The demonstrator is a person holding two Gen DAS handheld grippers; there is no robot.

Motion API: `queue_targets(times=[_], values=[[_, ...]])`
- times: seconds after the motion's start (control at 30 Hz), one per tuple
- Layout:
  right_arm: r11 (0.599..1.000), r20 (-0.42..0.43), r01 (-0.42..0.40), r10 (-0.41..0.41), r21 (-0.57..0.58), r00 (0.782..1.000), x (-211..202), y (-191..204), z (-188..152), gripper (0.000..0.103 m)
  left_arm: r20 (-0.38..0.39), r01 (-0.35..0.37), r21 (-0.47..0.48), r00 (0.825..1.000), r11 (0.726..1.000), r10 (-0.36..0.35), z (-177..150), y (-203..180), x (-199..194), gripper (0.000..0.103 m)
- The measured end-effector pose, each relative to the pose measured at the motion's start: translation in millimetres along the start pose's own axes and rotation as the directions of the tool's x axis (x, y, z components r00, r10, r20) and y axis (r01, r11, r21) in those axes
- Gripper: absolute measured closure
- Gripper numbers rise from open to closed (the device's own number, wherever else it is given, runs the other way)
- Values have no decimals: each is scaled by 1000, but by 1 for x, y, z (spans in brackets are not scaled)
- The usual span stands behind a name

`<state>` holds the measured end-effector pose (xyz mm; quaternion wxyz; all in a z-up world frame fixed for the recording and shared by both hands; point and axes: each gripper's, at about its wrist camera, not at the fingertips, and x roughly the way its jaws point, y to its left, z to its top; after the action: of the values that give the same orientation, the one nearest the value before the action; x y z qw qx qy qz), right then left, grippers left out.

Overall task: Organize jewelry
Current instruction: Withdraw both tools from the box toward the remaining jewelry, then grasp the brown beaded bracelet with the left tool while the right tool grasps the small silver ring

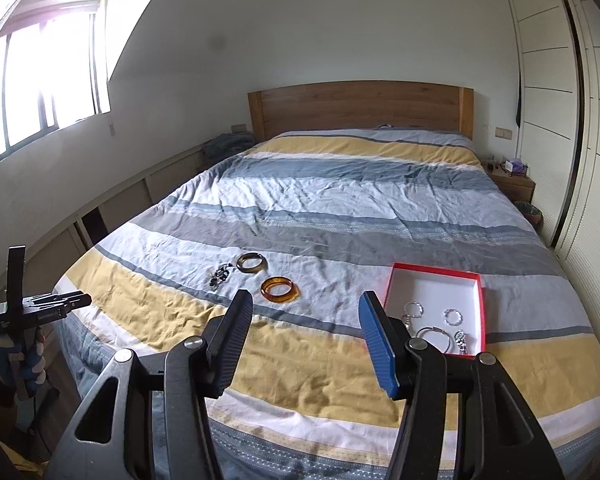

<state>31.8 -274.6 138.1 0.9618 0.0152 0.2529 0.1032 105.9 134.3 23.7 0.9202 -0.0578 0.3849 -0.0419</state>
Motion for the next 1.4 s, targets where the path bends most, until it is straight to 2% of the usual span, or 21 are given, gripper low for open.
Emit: queue_targets(times=[0.27, 0.47, 0.83, 0.97, 1.1, 1.27, 1.4], values=[[995, -133, -92, 88, -28, 987, 91, 23, -13, 48, -95, -23, -27, 995, 999, 21, -2, 12, 62, 71], [988, -239, -150, 139, -29, 961, 164, 33, -27, 48, -160, -28, -28, 987, 999, 24, 4, 14, 116, 71], [968, -372, -247, 212, -47, 904, 286, 51, -53, 48, -238, -1, -37, 971, 999, -8, 25, 10, 221, 71], [966, -389, -259, 231, -21, 892, 322, 47, -60, 48, -245, 16, -43, 969, 999, -26, 37, 8, 252, 71], [971, -384, -241, 225, 7, 896, 348, 32, -59, 48, -238, 31, -40, 970, 999, -40, 48, 1, 275, 71], [973, -374, -228, 223, 32, 900, 368, 15, -56, 48, -230, 39, -48, 972, 998, -49, 61, -4, 298, 71], [964, -382, -262, 260, 48, 887, 376, 17, -60, 48, -225, 38, -37, 973, 999, -46, 69, -7, 313, 71]])
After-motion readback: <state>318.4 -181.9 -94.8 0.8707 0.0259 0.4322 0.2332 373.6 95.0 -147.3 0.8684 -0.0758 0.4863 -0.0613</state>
